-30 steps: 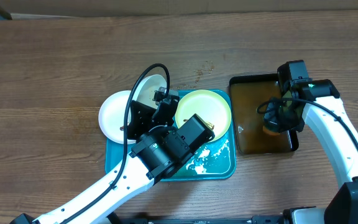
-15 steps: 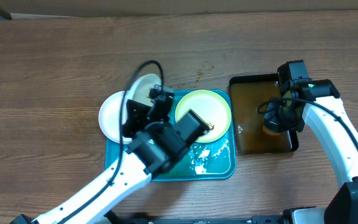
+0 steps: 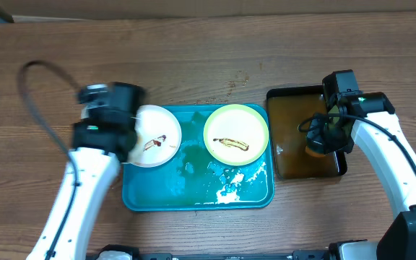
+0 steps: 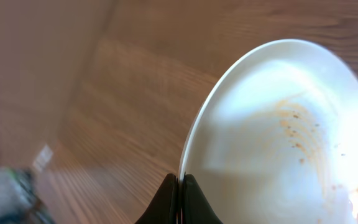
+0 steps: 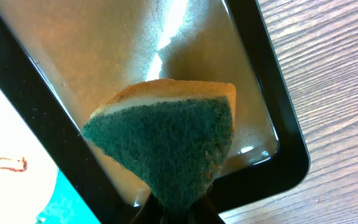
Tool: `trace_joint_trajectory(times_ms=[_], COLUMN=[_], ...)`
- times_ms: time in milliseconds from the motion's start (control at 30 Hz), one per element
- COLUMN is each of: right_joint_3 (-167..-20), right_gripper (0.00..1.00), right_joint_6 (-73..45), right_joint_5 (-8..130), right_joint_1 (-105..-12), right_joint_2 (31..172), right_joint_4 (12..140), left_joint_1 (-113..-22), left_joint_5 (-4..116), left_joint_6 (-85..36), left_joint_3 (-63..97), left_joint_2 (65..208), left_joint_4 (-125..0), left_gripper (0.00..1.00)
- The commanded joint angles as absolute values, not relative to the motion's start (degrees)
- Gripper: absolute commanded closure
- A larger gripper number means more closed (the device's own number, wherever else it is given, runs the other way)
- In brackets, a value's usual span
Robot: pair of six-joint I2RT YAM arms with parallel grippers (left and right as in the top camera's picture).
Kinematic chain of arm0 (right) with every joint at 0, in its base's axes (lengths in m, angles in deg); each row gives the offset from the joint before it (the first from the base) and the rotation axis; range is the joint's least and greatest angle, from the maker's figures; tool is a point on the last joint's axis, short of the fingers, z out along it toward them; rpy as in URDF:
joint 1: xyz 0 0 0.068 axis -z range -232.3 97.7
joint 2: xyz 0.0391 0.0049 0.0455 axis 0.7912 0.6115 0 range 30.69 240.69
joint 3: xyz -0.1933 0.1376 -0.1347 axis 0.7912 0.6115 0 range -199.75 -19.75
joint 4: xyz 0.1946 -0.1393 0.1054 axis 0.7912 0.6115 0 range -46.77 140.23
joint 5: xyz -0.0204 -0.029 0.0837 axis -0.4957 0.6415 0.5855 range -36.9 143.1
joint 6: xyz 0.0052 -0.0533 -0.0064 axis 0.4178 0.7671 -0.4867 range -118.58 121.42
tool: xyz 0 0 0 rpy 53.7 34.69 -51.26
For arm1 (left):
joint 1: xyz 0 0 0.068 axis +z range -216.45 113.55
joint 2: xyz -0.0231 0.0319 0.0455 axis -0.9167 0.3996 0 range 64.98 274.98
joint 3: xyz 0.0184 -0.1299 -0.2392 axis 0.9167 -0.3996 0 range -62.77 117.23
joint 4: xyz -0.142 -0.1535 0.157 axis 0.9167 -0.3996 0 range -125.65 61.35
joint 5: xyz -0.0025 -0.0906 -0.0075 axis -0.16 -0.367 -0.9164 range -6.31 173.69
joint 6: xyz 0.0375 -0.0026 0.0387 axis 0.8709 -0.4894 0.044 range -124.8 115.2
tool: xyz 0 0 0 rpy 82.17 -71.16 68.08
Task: Clean dirty plates on tray and stack at the side
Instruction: 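Lift the cleaned white plate off the tray and place it left on table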
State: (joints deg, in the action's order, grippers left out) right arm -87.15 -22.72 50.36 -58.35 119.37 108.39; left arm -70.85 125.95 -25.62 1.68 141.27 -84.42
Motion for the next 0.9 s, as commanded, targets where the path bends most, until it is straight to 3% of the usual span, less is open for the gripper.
trace_joint_trajectory(times_ms=[0,167,333,767,833,867], right_joint_3=[-87.19,-87.19,-87.19,-87.19,-87.19,-87.19], right_gripper=[0.96,0.96,0.96,0.96,0.96,0.96], right_joint_6=[-22.50,-22.52,-22.52,-22.50,-22.50,-22.52], right_joint_5=[50.69,50.69,50.69,50.69,50.67,50.69], right_joint_1=[-58.28,-58.28,-58.28,-58.28,-58.28,-58.28], right_joint_2=[119.53,119.53,119.53,119.55,119.53,119.53], right_joint_4=[108.09,108.09,108.11,108.48,108.46,108.44], left_joint_1=[-59.81,-44.97,-36.12,-33.30,-33.30,-33.41], left_joint_5=[109.47,93.61,91.18,92.43,92.40,92.16], left_joint_6=[-26.64,-26.62,-26.66,-26.64,-26.64,-26.62], left_joint_3=[3.29,3.29,3.23,3.14,3.14,3.14], left_joint_2=[140.24,140.31,142.16,149.95,149.92,149.81], left_joint_4=[-82.41,-77.06,-74.11,-73.41,-73.41,-73.41], left_gripper=[0.96,0.96,0.96,0.95,0.82,0.67])
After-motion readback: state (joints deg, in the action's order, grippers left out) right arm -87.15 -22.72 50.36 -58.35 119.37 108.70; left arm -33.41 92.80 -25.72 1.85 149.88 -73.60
